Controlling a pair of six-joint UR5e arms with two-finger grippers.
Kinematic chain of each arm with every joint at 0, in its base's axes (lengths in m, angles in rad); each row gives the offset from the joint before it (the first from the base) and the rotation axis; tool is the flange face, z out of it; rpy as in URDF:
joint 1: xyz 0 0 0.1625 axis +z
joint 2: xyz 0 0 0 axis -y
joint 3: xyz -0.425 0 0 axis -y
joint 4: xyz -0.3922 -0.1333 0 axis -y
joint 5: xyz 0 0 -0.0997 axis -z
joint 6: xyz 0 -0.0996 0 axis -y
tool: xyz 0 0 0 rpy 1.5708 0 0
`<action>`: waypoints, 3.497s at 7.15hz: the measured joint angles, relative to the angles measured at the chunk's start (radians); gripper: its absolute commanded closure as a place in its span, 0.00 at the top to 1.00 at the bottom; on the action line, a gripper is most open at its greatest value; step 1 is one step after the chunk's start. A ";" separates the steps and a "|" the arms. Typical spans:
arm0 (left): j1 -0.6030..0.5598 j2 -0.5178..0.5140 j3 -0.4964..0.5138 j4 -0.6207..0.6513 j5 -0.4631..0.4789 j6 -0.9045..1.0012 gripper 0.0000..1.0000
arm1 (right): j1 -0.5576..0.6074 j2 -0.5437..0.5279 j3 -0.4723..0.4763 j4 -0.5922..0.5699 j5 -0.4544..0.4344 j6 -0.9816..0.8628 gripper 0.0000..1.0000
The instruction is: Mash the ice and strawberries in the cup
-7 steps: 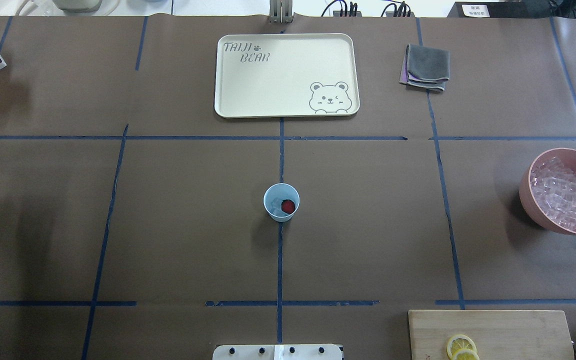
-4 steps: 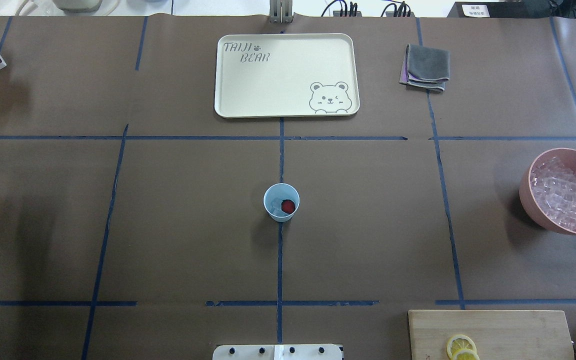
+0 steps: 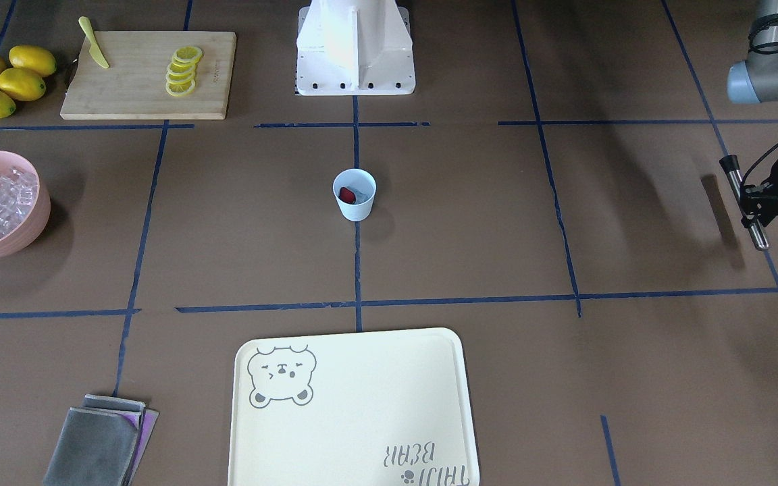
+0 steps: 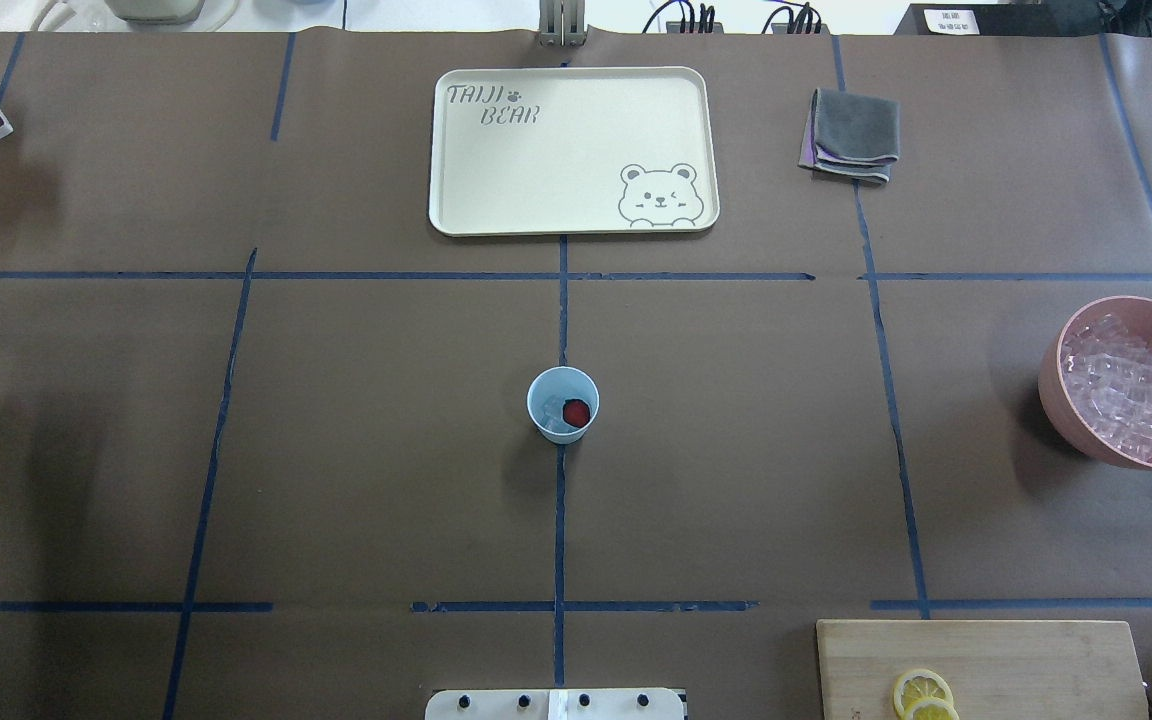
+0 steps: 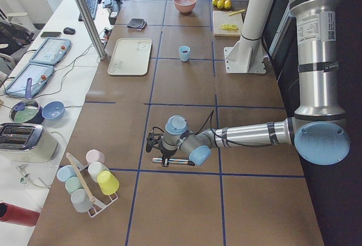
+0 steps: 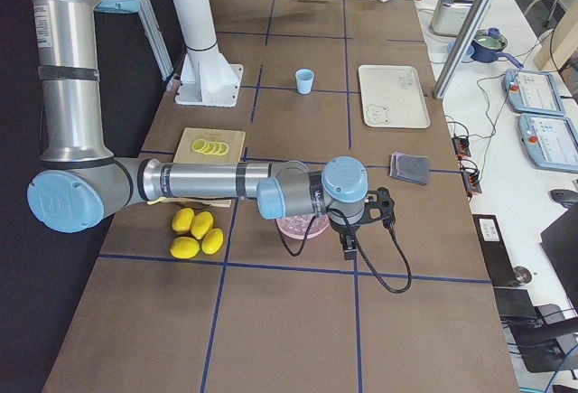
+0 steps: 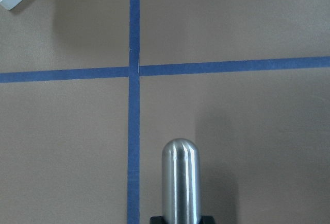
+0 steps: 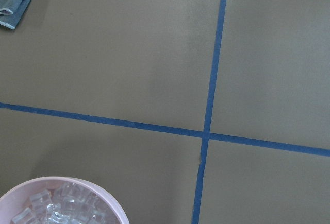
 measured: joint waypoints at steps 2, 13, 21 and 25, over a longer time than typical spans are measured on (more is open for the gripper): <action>0.001 0.000 0.000 -0.002 0.003 0.003 1.00 | 0.000 0.003 0.000 0.000 -0.003 0.000 1.00; -0.330 -0.097 -0.151 0.639 -0.193 0.669 1.00 | -0.008 0.005 0.000 -0.011 -0.049 0.002 1.00; -0.508 -0.135 -0.157 0.900 -0.343 0.776 1.00 | -0.009 0.005 -0.029 -0.054 -0.019 0.005 1.00; -0.515 -0.135 -0.160 0.893 -0.318 0.767 1.00 | -0.007 -0.007 -0.034 -0.050 -0.018 0.001 1.00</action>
